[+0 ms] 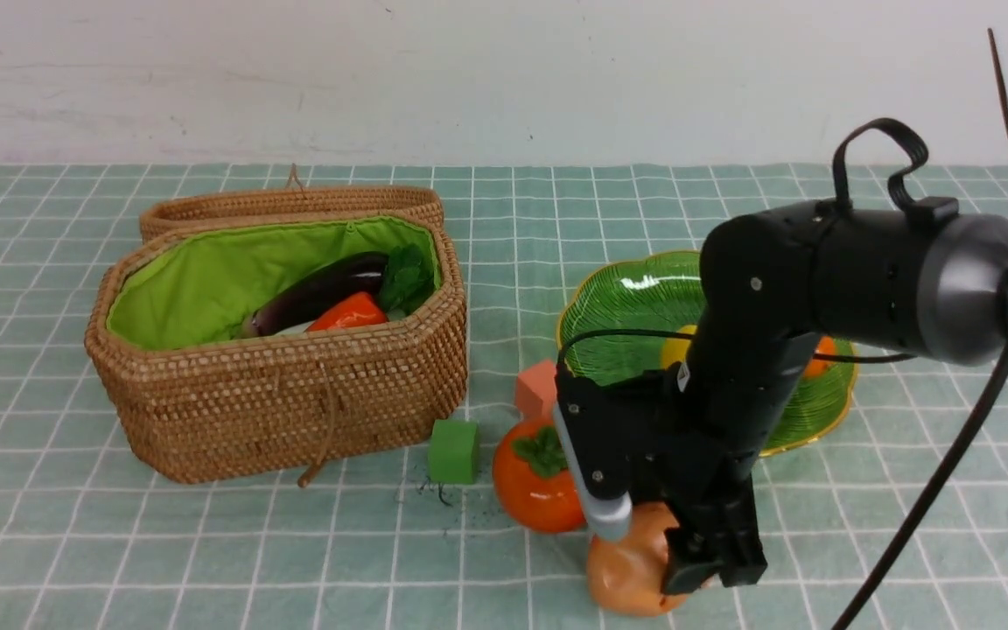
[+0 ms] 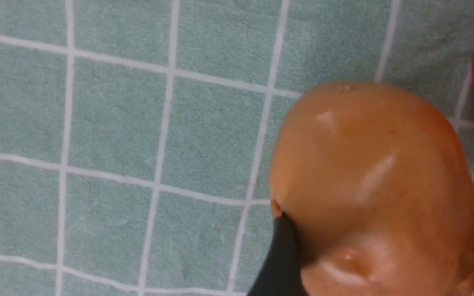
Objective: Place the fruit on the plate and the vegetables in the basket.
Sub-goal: Use the right arm to grab a potato and put it into the left basket
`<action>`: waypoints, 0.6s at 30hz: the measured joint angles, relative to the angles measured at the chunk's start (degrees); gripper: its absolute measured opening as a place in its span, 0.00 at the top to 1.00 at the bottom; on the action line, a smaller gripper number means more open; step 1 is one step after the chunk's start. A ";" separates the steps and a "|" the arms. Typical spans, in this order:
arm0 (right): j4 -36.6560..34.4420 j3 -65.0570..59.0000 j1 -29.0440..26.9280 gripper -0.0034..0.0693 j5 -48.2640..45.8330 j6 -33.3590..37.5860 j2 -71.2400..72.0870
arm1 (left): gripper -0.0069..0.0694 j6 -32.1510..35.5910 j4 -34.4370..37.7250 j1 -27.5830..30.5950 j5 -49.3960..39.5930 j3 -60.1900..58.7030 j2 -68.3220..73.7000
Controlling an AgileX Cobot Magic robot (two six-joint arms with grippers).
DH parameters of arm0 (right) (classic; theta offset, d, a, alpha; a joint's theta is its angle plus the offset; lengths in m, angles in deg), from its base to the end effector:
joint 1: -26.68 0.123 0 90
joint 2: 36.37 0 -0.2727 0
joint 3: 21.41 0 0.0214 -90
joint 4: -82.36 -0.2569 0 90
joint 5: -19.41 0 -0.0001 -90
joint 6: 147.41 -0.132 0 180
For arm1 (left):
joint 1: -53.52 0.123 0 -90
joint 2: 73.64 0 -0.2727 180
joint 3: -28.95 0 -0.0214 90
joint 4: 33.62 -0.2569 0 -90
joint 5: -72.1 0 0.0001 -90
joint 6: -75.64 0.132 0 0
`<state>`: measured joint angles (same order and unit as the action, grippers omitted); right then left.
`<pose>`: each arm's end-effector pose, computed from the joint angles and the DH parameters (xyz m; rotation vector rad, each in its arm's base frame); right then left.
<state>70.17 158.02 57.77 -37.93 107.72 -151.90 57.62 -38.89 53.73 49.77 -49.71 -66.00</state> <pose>0.3079 0.2131 0.1464 -2.2712 1.8986 0.1919 0.1097 0.0050 0.1551 -0.2441 1.8803 -0.1207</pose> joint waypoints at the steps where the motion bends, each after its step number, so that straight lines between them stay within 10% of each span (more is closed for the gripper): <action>1: -0.32 0.00 0.00 0.18 -0.15 0.00 0.00 | 0.67 0.00 0.00 0.00 0.00 0.00 0.00; 18: -6.14 5.10 0.28 0.18 -6.15 -1.55 3.84 | 0.64 0.00 0.00 0.00 0.00 0.00 0.00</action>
<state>64.03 163.12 58.05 -44.09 106.17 -148.06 57.62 -38.89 53.73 49.77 -49.71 -66.00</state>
